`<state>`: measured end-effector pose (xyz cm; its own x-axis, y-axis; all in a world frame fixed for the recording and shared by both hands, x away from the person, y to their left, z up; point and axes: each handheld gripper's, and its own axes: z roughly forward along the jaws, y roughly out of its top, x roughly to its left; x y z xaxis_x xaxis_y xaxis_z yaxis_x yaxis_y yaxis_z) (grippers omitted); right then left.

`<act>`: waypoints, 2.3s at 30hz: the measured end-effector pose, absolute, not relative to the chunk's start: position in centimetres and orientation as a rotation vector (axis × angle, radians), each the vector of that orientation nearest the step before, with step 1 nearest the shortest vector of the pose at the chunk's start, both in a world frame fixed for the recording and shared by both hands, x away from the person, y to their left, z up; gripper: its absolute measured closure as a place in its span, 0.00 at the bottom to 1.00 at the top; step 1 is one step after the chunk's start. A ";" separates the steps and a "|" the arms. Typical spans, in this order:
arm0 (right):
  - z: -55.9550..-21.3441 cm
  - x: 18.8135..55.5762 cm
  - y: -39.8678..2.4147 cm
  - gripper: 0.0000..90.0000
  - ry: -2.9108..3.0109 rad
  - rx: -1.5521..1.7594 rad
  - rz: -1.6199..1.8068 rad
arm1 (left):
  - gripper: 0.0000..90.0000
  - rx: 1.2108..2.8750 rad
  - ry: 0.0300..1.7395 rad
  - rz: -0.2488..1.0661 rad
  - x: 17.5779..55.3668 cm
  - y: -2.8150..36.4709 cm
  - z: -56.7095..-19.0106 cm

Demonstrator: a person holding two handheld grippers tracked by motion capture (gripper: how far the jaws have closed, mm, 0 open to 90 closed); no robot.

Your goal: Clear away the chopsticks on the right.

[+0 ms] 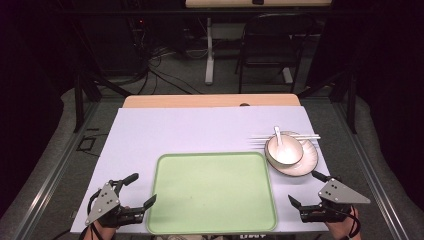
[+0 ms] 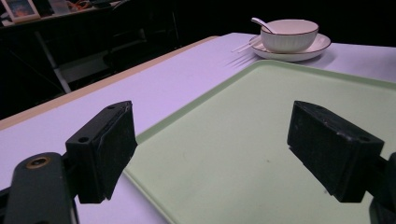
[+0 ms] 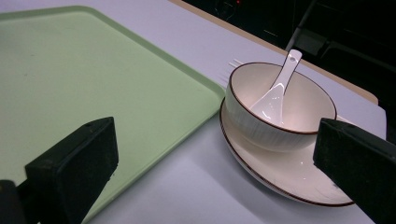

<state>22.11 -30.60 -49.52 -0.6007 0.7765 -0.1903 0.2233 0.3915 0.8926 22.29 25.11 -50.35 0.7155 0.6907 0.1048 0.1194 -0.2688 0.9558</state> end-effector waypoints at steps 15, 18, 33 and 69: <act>-49.2 22.3 -30.7 0.00 2.097 0.841 1.200 | 0.17 1.784 0.635 0.627 22.2 25.1 -50.3; -49.0 22.5 -30.7 0.00 2.115 0.824 1.205 | 0.17 1.787 0.640 0.627 22.3 25.1 -50.4; -48.1 25.0 -31.4 0.00 2.167 0.869 1.093 | 0.17 1.782 0.640 0.633 22.2 25.2 -50.3; -43.7 36.4 -33.1 0.00 2.380 1.014 0.994 | 0.17 1.785 0.643 0.629 22.2 25.2 -50.4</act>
<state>36.40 -33.15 -43.73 -0.6738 0.7367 -0.0572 0.4773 0.4930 0.7274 22.24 25.21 -50.36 0.7131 0.6931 0.1052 0.1203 -0.2687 0.9557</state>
